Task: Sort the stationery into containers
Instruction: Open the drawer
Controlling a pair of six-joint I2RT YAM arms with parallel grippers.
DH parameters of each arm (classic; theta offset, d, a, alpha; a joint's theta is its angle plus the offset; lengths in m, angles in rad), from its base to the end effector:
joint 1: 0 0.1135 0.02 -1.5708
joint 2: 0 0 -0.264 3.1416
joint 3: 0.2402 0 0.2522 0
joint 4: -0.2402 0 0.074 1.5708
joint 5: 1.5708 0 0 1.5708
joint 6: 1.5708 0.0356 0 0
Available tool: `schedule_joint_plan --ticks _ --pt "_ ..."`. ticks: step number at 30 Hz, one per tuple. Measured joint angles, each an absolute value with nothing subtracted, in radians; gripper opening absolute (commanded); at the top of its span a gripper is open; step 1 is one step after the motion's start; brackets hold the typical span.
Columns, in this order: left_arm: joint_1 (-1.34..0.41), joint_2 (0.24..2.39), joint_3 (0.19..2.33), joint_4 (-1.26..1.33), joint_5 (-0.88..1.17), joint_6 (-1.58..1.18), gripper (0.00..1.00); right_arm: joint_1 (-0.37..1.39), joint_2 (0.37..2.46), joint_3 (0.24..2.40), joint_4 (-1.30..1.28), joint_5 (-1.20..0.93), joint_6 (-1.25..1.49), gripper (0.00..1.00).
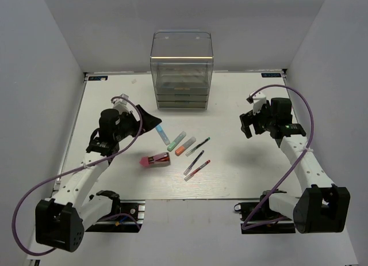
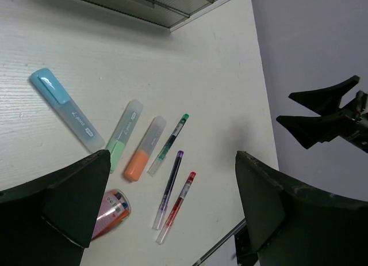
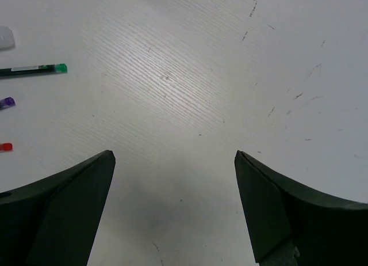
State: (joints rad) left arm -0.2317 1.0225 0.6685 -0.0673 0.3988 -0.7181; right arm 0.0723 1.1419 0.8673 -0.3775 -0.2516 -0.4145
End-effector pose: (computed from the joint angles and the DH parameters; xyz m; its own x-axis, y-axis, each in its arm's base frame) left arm 0.2211 -0.0664 0.2665 -0.6659 -0.4659 -0.5827 0.1572 0.6759 -0.7200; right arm 0.2472 0.0268 0.2791 -0.4464 -0.4234 -0.7884 -0.4884 0.8535 -0.1818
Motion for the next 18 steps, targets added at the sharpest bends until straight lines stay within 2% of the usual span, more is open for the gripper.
schedule_joint_plan --ticks 11,12,15,16,18 --pt "-0.226 0.977 0.564 0.033 0.412 -0.821 0.99 0.072 1.17 0.868 -0.38 -0.296 -0.416 0.9" --pt "-0.227 0.991 0.567 0.04 0.413 -0.823 0.95 0.072 1.172 0.868 -0.38 -0.296 -0.42 0.9" --pt "-0.233 1.073 0.615 0.054 0.431 -0.825 0.64 0.072 1.189 0.868 -0.381 -0.299 -0.435 0.9" --pt "-0.237 1.109 0.642 0.058 0.438 -0.821 0.47 0.072 1.201 0.868 -0.387 -0.308 -0.443 0.9" --pt "-0.251 1.178 0.7 0.065 0.449 -0.811 0.39 0.072 1.221 0.868 -0.408 -0.33 -0.46 0.9"
